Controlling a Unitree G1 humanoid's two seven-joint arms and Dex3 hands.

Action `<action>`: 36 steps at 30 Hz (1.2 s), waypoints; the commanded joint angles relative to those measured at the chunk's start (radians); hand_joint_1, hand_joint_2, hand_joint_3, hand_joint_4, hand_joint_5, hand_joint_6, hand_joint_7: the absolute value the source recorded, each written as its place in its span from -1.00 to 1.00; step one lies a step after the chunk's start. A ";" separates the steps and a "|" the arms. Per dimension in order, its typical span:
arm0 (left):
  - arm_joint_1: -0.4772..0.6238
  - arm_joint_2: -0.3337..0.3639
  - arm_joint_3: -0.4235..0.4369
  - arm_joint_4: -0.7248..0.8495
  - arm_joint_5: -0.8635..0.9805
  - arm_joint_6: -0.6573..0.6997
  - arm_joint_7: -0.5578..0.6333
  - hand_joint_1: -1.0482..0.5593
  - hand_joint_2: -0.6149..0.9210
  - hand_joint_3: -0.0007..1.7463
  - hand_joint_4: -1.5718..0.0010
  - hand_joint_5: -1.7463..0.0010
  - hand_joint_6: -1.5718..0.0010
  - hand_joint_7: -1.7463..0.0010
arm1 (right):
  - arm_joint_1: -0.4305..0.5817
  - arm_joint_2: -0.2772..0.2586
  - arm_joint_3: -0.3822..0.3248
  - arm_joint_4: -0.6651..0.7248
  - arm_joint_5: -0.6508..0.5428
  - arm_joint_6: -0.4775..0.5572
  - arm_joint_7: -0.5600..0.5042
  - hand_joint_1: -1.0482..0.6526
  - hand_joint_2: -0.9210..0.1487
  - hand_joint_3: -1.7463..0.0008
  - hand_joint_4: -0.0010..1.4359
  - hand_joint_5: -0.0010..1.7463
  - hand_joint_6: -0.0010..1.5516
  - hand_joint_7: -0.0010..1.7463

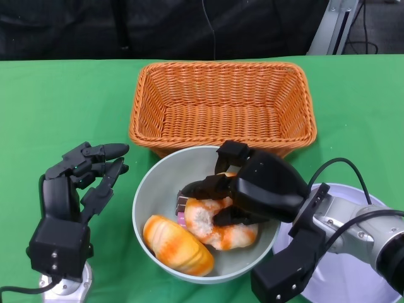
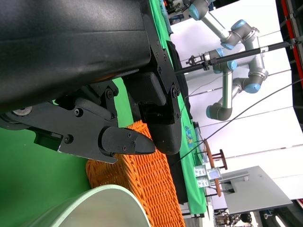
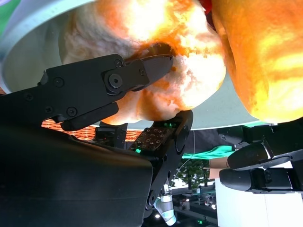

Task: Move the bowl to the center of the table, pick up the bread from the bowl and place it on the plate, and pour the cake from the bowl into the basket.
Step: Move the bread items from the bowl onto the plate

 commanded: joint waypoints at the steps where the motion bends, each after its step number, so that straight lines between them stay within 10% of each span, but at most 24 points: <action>1: -0.003 0.013 0.002 0.006 0.004 -0.008 0.008 0.06 1.00 -0.73 -0.15 0.06 -0.26 0.35 | -0.009 -0.003 -0.005 0.031 0.017 -0.021 -0.004 -0.03 -1.00 0.90 -0.23 0.46 0.43 -0.94; 36: 0.001 0.017 -0.006 -0.001 0.026 0.003 0.051 0.05 1.00 -0.76 -0.03 -0.26 -0.24 0.28 | -0.015 -0.025 -0.201 -0.063 0.163 -0.211 -0.056 -0.04 -1.00 0.94 0.10 0.48 0.33 -0.50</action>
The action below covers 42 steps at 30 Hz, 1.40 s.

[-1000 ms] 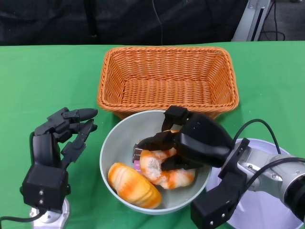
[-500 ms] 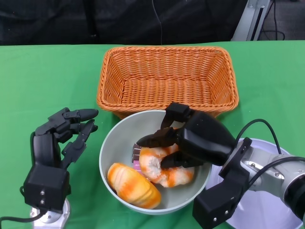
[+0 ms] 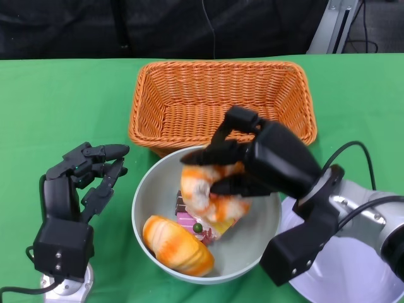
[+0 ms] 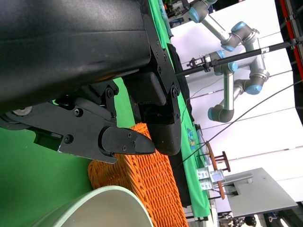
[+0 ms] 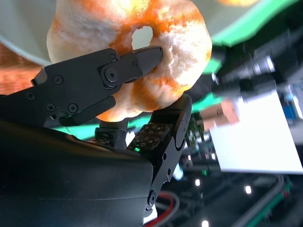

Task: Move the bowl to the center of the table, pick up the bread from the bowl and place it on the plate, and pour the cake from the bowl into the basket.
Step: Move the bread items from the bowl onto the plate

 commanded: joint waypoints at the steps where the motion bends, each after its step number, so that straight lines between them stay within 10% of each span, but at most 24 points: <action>1: 0.002 0.014 0.004 -0.003 -0.007 0.005 -0.001 0.06 1.00 -0.75 -0.04 -0.23 -0.23 0.28 | 0.001 -0.022 -0.040 -0.037 0.031 -0.022 -0.013 -0.05 -1.00 0.94 0.09 0.52 0.31 -0.43; 5: 0.003 0.015 0.006 -0.003 -0.017 0.004 -0.014 0.06 1.00 -0.75 -0.06 -0.12 -0.23 0.29 | 0.019 -0.043 -0.086 -0.099 0.081 -0.036 0.037 -0.06 -1.00 0.90 0.02 0.68 0.13 -0.10; 25: 0.009 0.017 0.015 -0.012 -0.050 0.009 -0.053 0.05 1.00 -0.75 -0.12 0.02 -0.24 0.32 | 0.290 -0.187 -0.368 -0.535 0.365 0.089 0.419 -0.05 -0.99 0.91 0.00 0.73 0.04 0.20; 42: 0.014 0.028 0.026 -0.014 -0.060 0.008 -0.068 0.09 1.00 -0.76 -0.11 0.02 -0.24 0.33 | 0.475 -0.229 -0.553 -0.621 0.422 0.087 0.457 0.02 -0.86 0.74 0.06 0.78 0.00 0.40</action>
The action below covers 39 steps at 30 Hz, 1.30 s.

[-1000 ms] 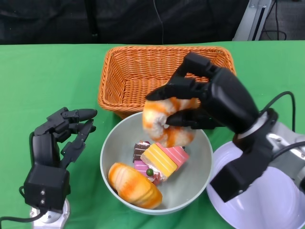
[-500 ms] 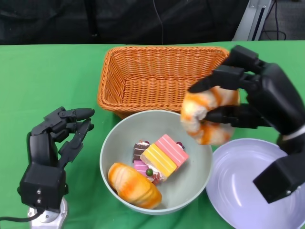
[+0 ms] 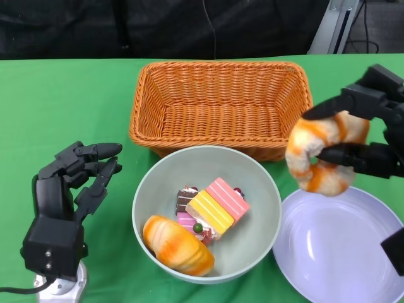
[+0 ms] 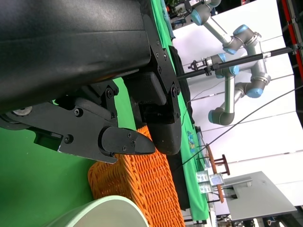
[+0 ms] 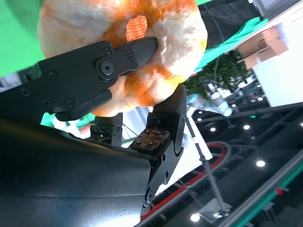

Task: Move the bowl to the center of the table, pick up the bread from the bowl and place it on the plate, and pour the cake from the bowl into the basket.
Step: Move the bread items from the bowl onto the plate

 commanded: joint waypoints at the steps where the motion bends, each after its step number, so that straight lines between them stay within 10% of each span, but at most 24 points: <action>1: 0.013 0.017 0.009 -0.010 -0.013 -0.001 -0.013 0.10 1.00 -0.76 -0.11 0.02 -0.24 0.34 | 0.040 -0.033 -0.040 -0.014 -0.004 -0.015 -0.006 0.02 -0.72 0.57 0.06 0.79 -0.01 0.41; 7: 0.014 0.020 0.010 -0.012 -0.014 0.002 -0.016 0.09 1.00 -0.76 -0.12 0.02 -0.26 0.35 | 0.092 -0.042 -0.054 0.015 0.010 -0.013 0.011 0.02 -0.44 0.24 0.02 0.84 0.02 0.33; 19: 0.013 0.020 0.017 -0.015 -0.015 0.005 -0.018 0.12 1.00 -0.75 -0.10 0.01 -0.27 0.37 | 0.124 -0.036 0.000 0.171 -0.052 0.005 0.022 0.05 -0.69 0.63 0.08 0.69 0.16 -0.03; 39: 0.016 0.016 0.019 -0.018 -0.024 0.011 -0.038 0.12 1.00 -0.76 -0.12 0.02 -0.29 0.40 | 0.002 -0.029 0.115 0.407 -0.050 0.065 0.103 0.02 -0.96 0.89 0.02 0.66 0.15 -0.07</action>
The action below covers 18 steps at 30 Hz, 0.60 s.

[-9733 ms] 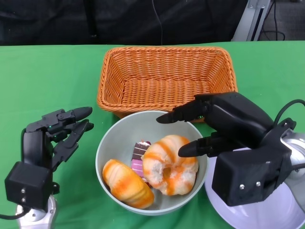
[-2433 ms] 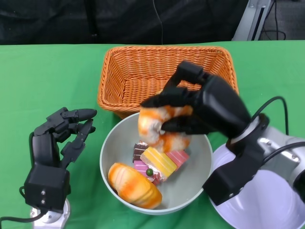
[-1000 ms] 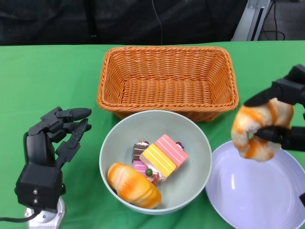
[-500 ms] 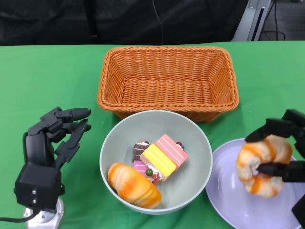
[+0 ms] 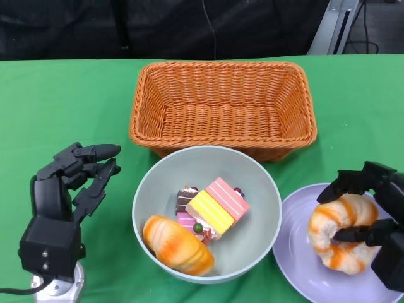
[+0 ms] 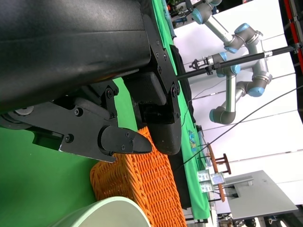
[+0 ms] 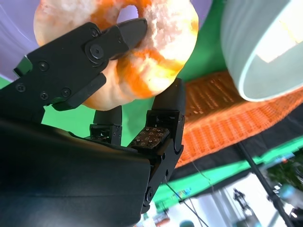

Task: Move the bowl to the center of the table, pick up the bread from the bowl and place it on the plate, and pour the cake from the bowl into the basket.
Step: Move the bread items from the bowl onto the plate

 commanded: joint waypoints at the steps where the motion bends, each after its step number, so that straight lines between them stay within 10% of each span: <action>1: 0.011 0.013 0.008 -0.014 -0.016 0.004 -0.014 0.11 1.00 -0.76 -0.12 0.02 -0.29 0.40 | -0.026 -0.003 0.010 0.029 0.007 0.006 0.005 0.01 -0.97 0.90 0.03 0.65 0.15 -0.08; 11: 0.010 0.014 0.005 -0.010 -0.026 0.001 -0.018 0.12 1.00 -0.76 -0.13 0.02 -0.30 0.41 | -0.036 -0.014 0.030 0.003 0.014 0.082 0.069 0.02 -1.00 0.98 -0.01 0.48 0.32 -0.66; 18: 0.011 0.018 0.000 -0.011 -0.007 0.007 0.003 0.10 1.00 -0.77 -0.13 0.02 -0.31 0.42 | -0.028 -0.032 0.036 -0.029 -0.007 0.087 0.075 -0.09 -0.99 1.00 0.14 -0.35 0.22 -0.98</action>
